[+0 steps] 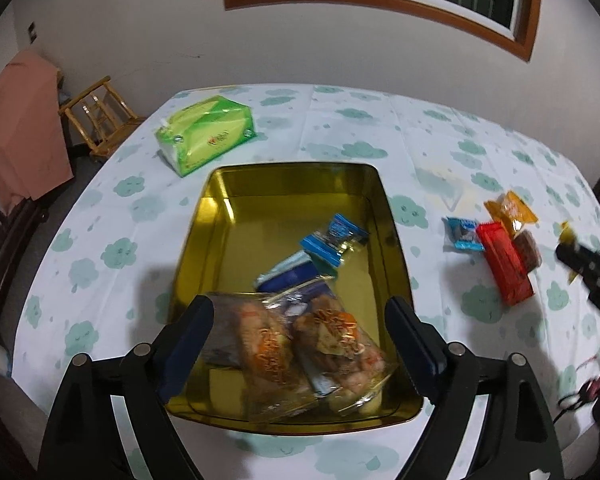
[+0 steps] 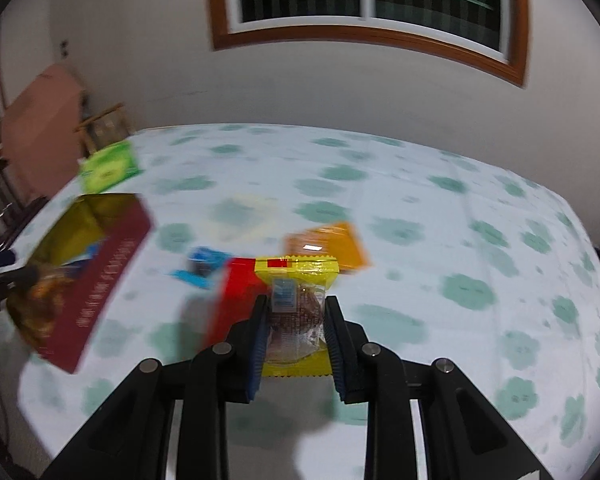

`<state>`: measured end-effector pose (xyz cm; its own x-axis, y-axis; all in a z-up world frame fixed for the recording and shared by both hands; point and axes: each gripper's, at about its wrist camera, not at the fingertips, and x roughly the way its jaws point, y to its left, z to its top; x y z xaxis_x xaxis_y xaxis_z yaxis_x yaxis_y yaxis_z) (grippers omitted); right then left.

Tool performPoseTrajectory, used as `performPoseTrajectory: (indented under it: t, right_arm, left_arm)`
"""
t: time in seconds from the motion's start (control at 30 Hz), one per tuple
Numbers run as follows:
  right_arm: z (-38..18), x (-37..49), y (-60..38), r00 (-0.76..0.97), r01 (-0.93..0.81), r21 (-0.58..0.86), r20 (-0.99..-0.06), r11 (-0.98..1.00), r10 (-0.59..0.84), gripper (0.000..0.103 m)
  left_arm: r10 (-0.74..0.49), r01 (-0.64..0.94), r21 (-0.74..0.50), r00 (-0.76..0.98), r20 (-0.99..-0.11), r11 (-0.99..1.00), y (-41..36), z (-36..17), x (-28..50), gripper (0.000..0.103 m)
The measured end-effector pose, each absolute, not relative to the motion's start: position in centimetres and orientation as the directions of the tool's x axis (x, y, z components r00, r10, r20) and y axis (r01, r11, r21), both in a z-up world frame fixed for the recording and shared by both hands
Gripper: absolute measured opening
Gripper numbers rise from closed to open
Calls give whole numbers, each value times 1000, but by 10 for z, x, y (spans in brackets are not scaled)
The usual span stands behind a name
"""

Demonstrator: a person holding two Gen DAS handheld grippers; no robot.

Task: Organize snacks
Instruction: 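Move the yellow packet over the gold tin and release it with the right tool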

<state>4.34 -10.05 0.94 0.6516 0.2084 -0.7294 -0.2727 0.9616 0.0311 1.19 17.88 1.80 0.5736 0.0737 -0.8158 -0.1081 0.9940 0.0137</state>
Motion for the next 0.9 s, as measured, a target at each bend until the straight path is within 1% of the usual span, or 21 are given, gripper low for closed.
performPoseTrajectory:
  t: [0.23,0.4,0.63,0.9]
  right_arm:
    - [16,29,-18,584,-455,83,-723,887,368,27]
    - [12,24,30,520,-533,131,-728,836,446,27]
    - [1,26,80,475,-591,120,-747,797,465,27]
    - [-7,32,109,460,-615,82,-770,784,441,27]
  left_arm:
    - [139,-207,20,582,-801,978,214,23,-1,86]
    - [188,-267,36,569,-801,963,238,21,-11,86]
    - [240,-337,57,534,-811,940,268,16,-23,86]
    - [252,-364,57,515,-819,930,283,11,-35,86]
